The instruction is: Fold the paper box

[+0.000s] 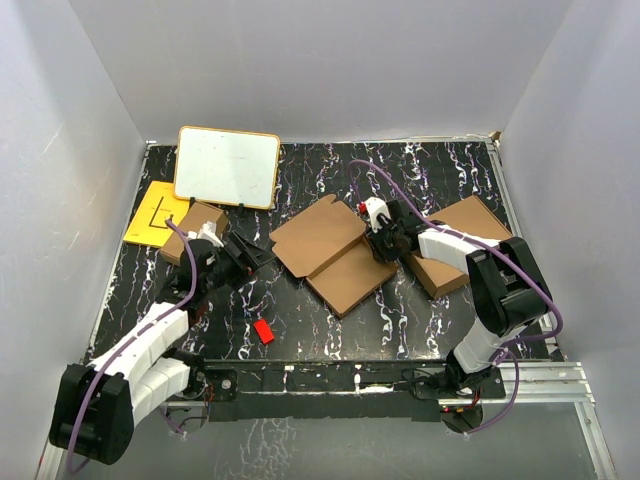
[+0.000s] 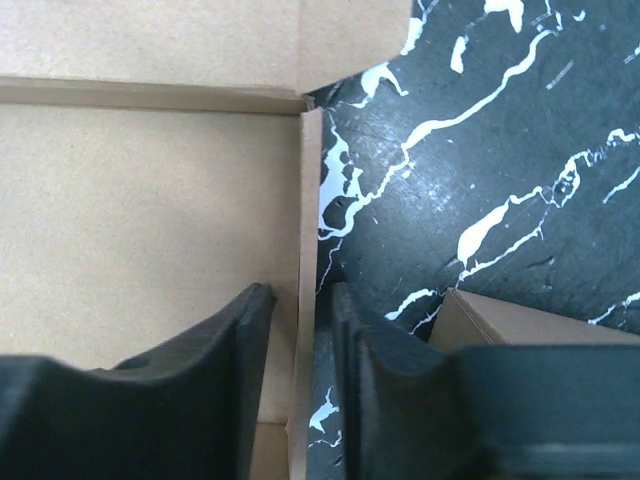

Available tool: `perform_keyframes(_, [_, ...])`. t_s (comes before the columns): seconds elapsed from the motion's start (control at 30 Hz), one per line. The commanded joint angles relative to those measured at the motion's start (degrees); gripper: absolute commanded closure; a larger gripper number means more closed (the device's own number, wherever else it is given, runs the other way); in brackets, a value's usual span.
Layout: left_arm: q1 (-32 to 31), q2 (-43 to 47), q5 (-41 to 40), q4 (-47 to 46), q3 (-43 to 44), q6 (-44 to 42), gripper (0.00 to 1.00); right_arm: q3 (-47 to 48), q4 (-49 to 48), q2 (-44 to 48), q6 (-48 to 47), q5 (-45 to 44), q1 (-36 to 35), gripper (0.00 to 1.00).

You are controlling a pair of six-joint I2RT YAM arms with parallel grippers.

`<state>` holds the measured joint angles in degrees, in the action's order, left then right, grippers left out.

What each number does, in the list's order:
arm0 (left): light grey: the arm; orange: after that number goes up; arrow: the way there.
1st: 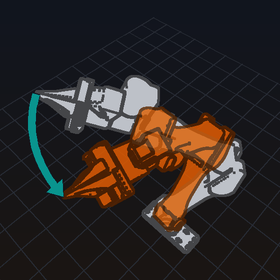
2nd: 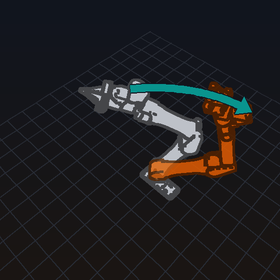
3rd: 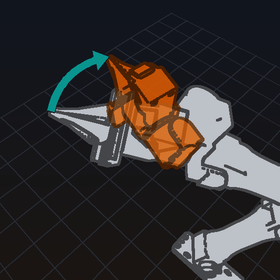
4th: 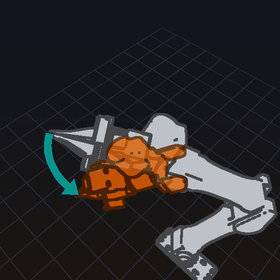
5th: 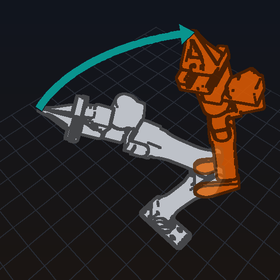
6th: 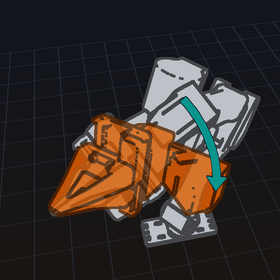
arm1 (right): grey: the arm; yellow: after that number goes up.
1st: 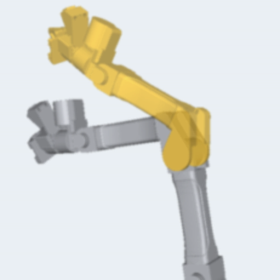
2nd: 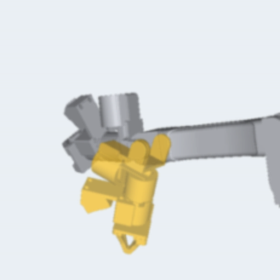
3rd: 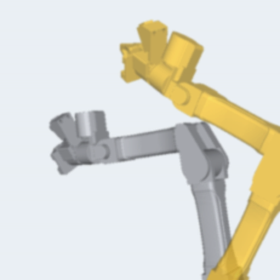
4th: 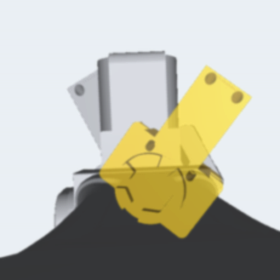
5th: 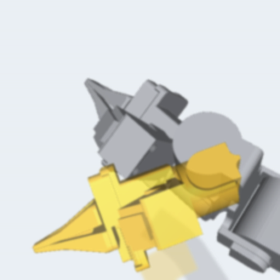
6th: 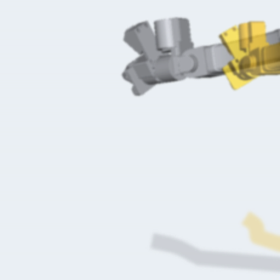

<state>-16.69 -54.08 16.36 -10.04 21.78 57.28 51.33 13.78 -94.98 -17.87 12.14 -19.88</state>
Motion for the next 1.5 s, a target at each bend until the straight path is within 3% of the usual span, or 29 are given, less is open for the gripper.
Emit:
perform_keyframes(0.0, [-0.28,-0.63,1.74,-1.64,2.05,0.01,0.23,1.98,-1.40,2.00,-0.28,2.21,-0.34,0.61])
perform_keyframes(0.27, [-0.34,-0.04,1.46,-1.64,1.52,0.33,0.22,3.81,-3.37,-0.73,-0.13,-0.79,-0.96,0.67])
perform_keyframes(0.37, [-0.29,-0.52,1.63,-1.88,1.65,0.38,0.22,4.03,-3.85,-1.72,-0.18,-2.41,-1.44,0.77])
perform_keyframes(0.47, [-0.30,-1.12,1.90,-2.32,1.94,0.37,0.23,4.12,-4.07,-2.36,-0.21,-3.71,-1.61,0.92])
perform_keyframes(0.63, [-0.32,-1.40,2.01,-2.56,1.96,0.12,0.23,4.74,-1.76,-1.77,-0.48,-1.01,-1.59,0.92])
perform_keyframes(0.67, [-0.31,-1.31,2.05,-2.54,1.88,0.12,0.23,5.24,-0.28,-1.38,-0.63,1.09,-1.61,0.91])
perform_keyframes(0.8, [-0.28,-0.20,2.10,-1.78,1.81,-0.06,0.22,4.38,2.68,2.44,-2.72,4.11,-1.41,0.55])
perform_keyframes(0.93, [-0.34,1.40,1.51,-0.89,1.04,0.05,0.22,-0.55,1.10,7.07,-4.38,2.72,-1.09,0.53])
perform_keyframes(1.27, [-0.33,0.65,2.30,-1.60,0.65,0.47,0.22,-2.15,-0.35,3.58,-4.76,-4.03,-0.82,0.60])
perform_keyframes(1.37, [-0.28,1.36,2.10,-1.92,-0.07,0.88,0.22,-2.20,-0.86,2.91,-4.66,-5.61,-0.86,0.69])
perform_keyframes(1.47, [-0.28,1.36,2.18,-2.43,-0.42,1.10,0.22,-2.11,-0.70,3.11,-4.34,-5.69,-0.85,0.86])
